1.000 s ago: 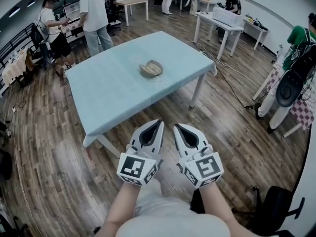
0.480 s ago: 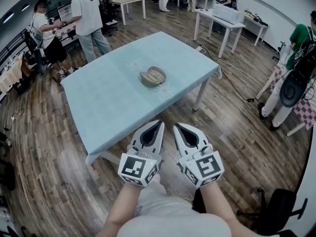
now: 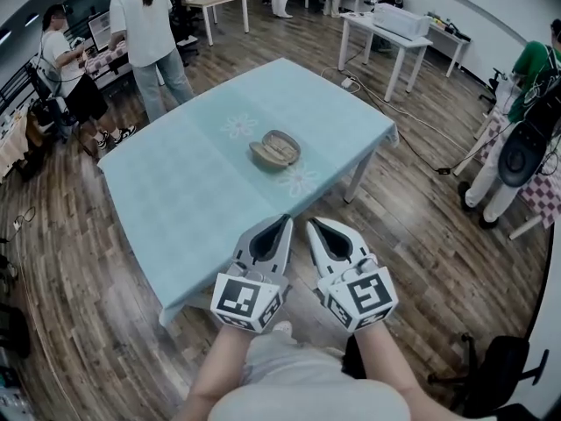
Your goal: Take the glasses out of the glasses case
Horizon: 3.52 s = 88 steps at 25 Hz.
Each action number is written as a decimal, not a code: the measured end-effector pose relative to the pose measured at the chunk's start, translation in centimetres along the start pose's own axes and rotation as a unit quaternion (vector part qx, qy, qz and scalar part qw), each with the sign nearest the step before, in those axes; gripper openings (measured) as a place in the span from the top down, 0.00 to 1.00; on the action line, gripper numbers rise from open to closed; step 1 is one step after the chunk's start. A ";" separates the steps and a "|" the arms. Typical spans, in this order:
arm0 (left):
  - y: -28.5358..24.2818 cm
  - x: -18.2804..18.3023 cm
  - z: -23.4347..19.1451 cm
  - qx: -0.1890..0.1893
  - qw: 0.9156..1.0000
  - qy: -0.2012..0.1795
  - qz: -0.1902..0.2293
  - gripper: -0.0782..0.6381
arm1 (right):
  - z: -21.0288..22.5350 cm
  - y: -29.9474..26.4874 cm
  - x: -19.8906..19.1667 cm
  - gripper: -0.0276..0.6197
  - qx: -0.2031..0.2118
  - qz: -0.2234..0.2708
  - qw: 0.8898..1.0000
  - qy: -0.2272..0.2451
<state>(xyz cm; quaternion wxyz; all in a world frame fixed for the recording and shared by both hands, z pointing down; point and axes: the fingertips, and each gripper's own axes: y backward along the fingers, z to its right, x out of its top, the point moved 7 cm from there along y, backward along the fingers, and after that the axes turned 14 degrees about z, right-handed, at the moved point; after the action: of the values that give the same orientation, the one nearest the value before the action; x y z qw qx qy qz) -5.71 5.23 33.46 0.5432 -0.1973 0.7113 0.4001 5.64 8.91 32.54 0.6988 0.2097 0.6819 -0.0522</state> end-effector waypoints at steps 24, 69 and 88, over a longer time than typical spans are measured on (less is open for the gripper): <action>-5.1 -4.2 -6.4 -0.012 0.999 0.021 -0.024 0.88 | 4.1 -6.1 -4.2 0.95 -0.027 -0.030 0.999 -0.001; -25.3 -13.8 -21.4 0.189 0.980 -0.016 -0.056 0.88 | 24.6 -29.0 -14.5 0.88 0.146 -0.122 0.979 -0.071; -22.9 -14.8 -24.5 0.163 0.981 0.011 -0.102 0.88 | 21.7 -31.3 -19.5 0.82 0.129 -0.192 0.973 -0.026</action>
<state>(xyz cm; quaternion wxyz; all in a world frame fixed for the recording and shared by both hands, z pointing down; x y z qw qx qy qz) 0.46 -30.02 41.28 0.5980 -0.1825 0.7491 0.2192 13.32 -31.55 44.24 0.6599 0.1620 0.6788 -0.2784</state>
